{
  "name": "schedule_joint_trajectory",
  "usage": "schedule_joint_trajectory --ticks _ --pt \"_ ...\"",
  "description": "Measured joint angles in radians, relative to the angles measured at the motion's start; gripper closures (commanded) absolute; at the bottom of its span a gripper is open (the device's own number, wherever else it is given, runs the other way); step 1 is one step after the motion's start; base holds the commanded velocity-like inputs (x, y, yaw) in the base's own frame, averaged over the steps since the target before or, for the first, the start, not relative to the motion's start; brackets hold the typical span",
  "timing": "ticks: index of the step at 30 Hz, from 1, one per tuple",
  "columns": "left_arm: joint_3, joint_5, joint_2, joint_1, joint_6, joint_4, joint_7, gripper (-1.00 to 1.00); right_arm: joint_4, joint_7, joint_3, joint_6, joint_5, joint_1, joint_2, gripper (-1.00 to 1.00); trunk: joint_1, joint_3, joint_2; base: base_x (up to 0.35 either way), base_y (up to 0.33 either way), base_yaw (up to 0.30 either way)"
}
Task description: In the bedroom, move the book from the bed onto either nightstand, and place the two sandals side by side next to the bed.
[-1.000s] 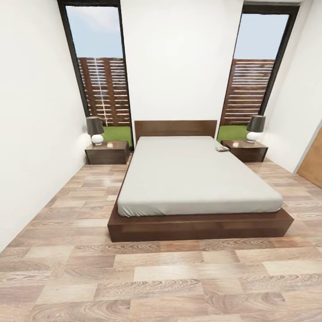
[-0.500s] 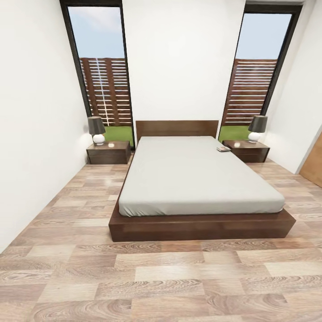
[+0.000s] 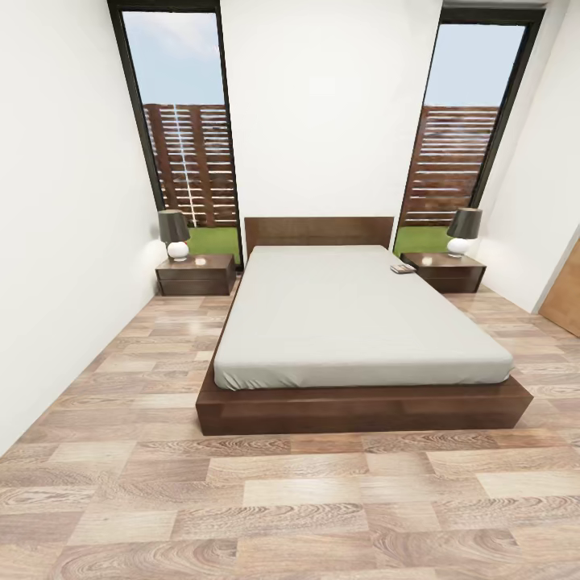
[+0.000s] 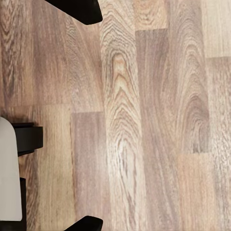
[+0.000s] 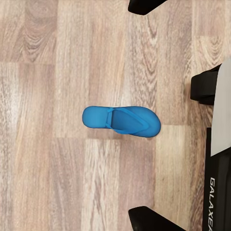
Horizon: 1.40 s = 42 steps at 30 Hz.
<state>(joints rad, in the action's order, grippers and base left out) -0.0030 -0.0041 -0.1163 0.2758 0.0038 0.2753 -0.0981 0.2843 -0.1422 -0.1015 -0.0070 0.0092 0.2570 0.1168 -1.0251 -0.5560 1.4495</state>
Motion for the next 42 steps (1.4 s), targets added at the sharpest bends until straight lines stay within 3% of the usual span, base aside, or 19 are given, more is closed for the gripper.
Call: schedule_joint_trajectory --ticks 19,27,30,33,38,42 --pt "0.0 0.0 0.0 0.0 0.0 0.002 -0.002 -1.0 0.0 0.0 0.007 0.003 -0.003 0.0 -0.007 -1.0 0.0 0.0 0.0 0.0 0.0 0.0" --pt "0.0 0.001 0.0 0.0 0.001 0.004 -0.007 -1.0 -0.002 -0.013 0.025 0.046 -0.01 0.009 -0.018 -1.0 0.0 0.0 0.0 0.0 0.0 0.0" --pt "0.0 0.001 0.0 0.0 0.001 0.004 -0.008 -1.0 -0.005 -0.017 0.053 0.099 -0.012 0.02 -0.037 -1.0 0.0 0.0 0.0 0.0 0.0 0.0" --pt "0.0 0.002 0.0 0.0 0.001 0.005 -0.009 -1.0 -0.004 -0.019 0.108 0.152 -0.012 0.027 -0.058 -1.0 0.0 0.0 0.0 0.0 0.0 0.0" --pt "0.002 0.003 0.0 0.0 0.002 0.006 -0.01 -1.0 -0.005 -0.022 0.166 0.189 -0.011 0.032 -0.078 -1.0 0.0 0.0 0.0 0.0 0.0 0.0" --pt "0.002 0.004 -0.001 0.0 0.004 0.006 -0.011 -1.0 -0.008 -0.025 0.189 0.202 -0.011 0.034 -0.081 -1.0 0.0 0.0 0.0 0.0 0.0 0.0"
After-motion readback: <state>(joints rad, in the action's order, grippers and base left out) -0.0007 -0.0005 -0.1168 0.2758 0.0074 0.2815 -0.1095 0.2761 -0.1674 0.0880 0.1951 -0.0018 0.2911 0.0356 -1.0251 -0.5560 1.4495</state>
